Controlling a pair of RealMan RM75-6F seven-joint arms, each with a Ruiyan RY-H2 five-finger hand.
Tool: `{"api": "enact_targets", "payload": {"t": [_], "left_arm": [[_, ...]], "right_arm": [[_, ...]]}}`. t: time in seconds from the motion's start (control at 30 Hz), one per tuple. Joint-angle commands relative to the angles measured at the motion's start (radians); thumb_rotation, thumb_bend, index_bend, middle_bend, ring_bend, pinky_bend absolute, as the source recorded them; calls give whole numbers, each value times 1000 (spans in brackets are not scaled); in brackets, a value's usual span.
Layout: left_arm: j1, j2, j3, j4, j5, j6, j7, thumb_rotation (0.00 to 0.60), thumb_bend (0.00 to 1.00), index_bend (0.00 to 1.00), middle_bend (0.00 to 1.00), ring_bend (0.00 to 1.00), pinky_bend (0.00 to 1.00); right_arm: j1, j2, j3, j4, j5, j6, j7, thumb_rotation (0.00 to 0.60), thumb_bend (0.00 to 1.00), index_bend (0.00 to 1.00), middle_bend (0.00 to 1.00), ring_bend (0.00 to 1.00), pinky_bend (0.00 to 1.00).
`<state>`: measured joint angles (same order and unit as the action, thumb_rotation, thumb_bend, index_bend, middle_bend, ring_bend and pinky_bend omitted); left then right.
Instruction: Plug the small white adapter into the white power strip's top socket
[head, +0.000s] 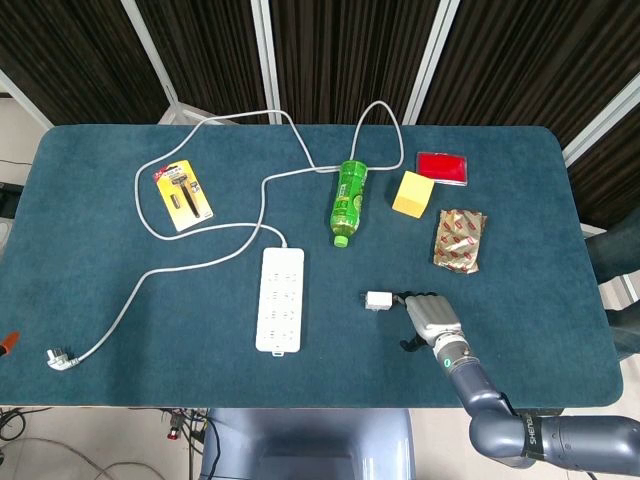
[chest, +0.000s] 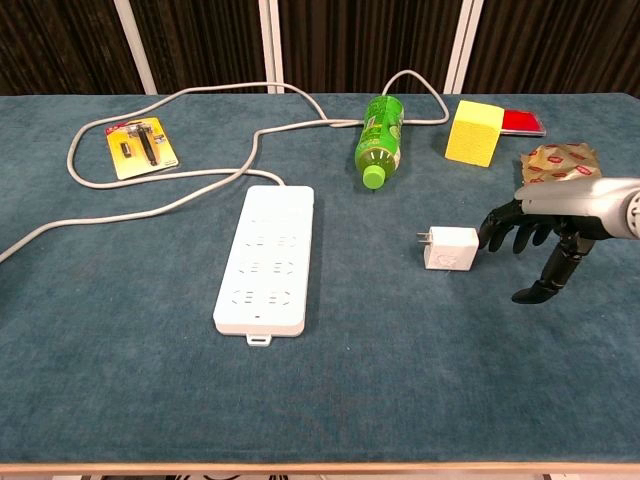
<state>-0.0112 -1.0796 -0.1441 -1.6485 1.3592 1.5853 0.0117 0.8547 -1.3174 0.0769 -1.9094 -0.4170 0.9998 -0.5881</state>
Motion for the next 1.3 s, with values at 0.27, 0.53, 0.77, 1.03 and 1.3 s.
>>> {"api": "enact_targets", "payload": {"t": [0.27, 0.53, 0.77, 1.03, 1.3], "left_arm": [[0, 2, -1, -2, -4, -1, 0, 600, 100, 148, 0, 0, 0], [1, 2, -4, -5, -12, -2, 1, 600, 100, 148, 0, 0, 0], [0, 2, -4, -6, -14, -4, 5, 600, 100, 148, 0, 0, 0], [-1, 1, -5, -7, -17, -6, 8, 600, 100, 148, 0, 0, 0], [0, 0, -4, -6, -14, -2, 8, 600, 100, 148, 0, 0, 0]], "right_arm": [[16, -5, 7, -8, 1, 8, 7, 600, 329, 242, 222, 246, 189], [39, -4, 16, -31, 8, 10, 3, 600, 329, 246, 222, 247, 189], [68, -11, 34, -47, 22, 29, -12, 600, 329, 251, 222, 248, 191], [104, -8, 63, -70, 43, 64, -35, 600, 329, 251, 222, 248, 192], [93, -18, 73, -78, 10, 113, -10, 600, 329, 181, 196, 207, 186]]}}
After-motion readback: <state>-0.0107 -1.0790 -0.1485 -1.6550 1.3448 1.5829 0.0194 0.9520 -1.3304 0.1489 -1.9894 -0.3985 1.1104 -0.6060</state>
